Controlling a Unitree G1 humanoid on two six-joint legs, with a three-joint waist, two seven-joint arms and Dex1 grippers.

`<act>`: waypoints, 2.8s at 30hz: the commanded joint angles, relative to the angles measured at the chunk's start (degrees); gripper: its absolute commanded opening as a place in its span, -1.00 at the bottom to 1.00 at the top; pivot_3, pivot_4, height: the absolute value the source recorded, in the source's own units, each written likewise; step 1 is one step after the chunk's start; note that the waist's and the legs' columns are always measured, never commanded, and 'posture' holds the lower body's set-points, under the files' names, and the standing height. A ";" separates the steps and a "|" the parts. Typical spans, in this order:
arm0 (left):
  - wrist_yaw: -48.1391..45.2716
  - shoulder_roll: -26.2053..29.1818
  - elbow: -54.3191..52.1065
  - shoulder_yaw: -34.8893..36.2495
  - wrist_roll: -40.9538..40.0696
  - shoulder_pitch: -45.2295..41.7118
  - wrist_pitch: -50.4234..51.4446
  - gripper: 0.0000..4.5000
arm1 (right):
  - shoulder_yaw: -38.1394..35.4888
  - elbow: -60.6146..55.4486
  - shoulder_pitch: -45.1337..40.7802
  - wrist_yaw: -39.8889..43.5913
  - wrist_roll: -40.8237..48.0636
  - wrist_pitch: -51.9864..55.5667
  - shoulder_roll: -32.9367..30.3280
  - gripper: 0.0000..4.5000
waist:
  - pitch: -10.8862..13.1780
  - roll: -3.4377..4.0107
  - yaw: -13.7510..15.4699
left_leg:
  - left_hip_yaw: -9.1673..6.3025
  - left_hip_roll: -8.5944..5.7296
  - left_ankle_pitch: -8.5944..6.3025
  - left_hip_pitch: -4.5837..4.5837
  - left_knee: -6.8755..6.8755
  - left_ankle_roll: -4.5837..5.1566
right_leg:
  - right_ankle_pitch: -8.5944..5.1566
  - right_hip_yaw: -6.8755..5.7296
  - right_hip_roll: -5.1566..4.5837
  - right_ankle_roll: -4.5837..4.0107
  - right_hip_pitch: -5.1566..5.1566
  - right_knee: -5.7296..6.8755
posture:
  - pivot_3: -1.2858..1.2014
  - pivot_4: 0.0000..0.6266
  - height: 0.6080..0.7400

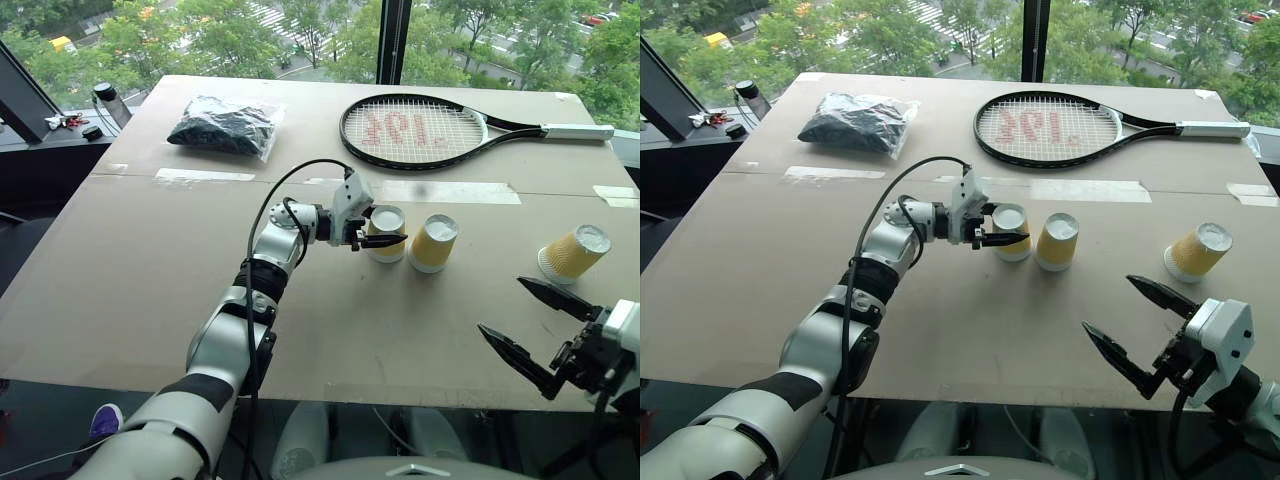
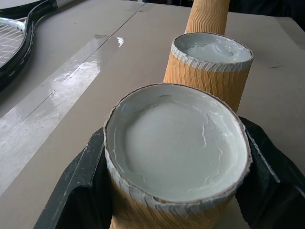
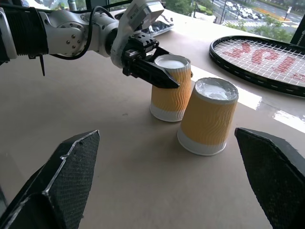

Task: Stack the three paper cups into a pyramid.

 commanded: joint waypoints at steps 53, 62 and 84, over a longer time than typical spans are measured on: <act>-3.05 16.65 -46.00 12.77 -21.72 22.41 24.30 0.97 | -4.07 12.66 -18.67 -20.22 -13.61 10.69 -1.19 1.00 | -0.02 0.04 -0.14 | 0.04 0.08 0.16 0.04 0.07 -0.28 | 0.01 0.26 -0.05 0.01 -0.01 0.12 | 0.03 -0.52 1.00; 0.82 22.96 -69.62 16.08 -41.26 30.44 41.83 0.97 | -1.20 25.80 -32.31 -26.27 -18.49 17.57 -2.24 1.00 | -0.07 0.15 -0.14 | 0.03 0.07 0.16 0.08 0.08 -0.27 | 0.01 0.25 -0.09 0.00 0.05 0.14 | 0.03 -0.52 1.00; 9.76 25.90 -77.78 20.80 -45.90 39.05 39.97 1.00 | -1.80 38.02 -43.20 -27.24 -16.28 22.55 -1.13 0.89 | -0.07 0.16 -0.18 | 0.18 0.09 0.10 0.10 0.04 -0.17 | 0.01 0.42 -0.04 0.00 -0.05 0.16 | 0.03 -0.52 1.00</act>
